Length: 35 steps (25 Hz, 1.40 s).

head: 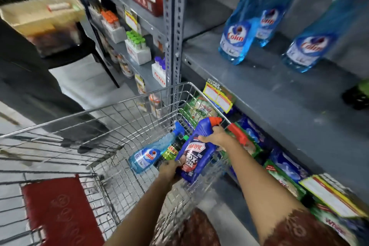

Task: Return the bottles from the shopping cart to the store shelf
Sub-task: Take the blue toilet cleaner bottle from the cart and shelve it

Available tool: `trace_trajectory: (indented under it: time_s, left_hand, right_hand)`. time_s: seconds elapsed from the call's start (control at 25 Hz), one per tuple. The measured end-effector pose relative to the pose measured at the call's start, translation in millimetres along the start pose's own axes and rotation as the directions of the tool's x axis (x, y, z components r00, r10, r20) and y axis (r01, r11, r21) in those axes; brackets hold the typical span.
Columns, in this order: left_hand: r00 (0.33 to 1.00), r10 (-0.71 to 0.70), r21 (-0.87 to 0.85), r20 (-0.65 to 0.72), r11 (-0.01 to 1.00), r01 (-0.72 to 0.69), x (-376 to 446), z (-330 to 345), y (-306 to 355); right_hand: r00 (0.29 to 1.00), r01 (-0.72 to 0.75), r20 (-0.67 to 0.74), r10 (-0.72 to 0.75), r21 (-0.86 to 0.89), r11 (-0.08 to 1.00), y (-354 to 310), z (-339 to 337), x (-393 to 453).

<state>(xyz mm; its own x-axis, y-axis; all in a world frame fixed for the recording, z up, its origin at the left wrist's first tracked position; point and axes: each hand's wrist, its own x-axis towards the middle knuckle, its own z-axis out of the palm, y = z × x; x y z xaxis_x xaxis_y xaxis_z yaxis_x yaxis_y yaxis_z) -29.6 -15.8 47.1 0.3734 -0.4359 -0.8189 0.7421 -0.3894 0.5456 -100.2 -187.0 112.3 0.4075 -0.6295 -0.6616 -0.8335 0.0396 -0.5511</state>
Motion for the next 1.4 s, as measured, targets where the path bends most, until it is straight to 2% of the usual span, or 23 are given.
trace_trajectory:
  time_s: [0.16,0.24,0.32,0.48,0.64,0.92,1.08,1.24,1.4]
  left_hand:
    - [0.979,0.204,-0.065,-0.01,0.977,-0.204,-64,16,25]
    - [0.946,0.324,-0.091,0.011,0.943,-0.321,-102,30,36]
    - [0.91,0.409,-0.141,0.064,0.907,-0.397,-140,43,44]
    - [0.85,0.481,-0.194,0.213,0.874,-0.445,-186,70,43]
    - [0.777,0.501,-0.236,0.381,0.865,-0.442,-229,113,26]
    - [0.712,0.399,-0.121,0.577,0.904,-0.409,-278,196,-28]
    - [0.668,0.296,0.078,0.683,0.879,-0.47,-279,245,-56]
    - [0.613,0.179,0.275,0.77,0.774,-0.571,-280,297,-80]
    - [0.472,0.155,0.308,0.868,0.577,-0.756,-283,354,-106]
  right_hand:
    - [0.971,0.218,-0.131,-0.202,0.13,0.967,-13,-37,-65]
    - [0.94,0.314,-0.203,-0.273,0.206,0.927,-20,-58,-103]
    - [0.899,0.412,-0.25,-0.359,0.208,0.887,-25,-79,-144]
    - [0.796,0.57,-0.359,-0.487,0.176,0.803,-24,-119,-224]
    - [0.714,0.627,-0.473,-0.516,0.106,0.771,-5,-156,-293]
    - [0.654,0.596,-0.628,-0.422,0.085,0.798,67,-208,-369]
    - [0.661,0.504,-0.665,-0.347,0.052,0.862,115,-239,-385]
    - [0.658,0.393,-0.699,-0.28,0.002,0.919,161,-270,-399]
    - [0.626,0.306,-0.763,-0.161,0.05,0.951,213,-299,-407]
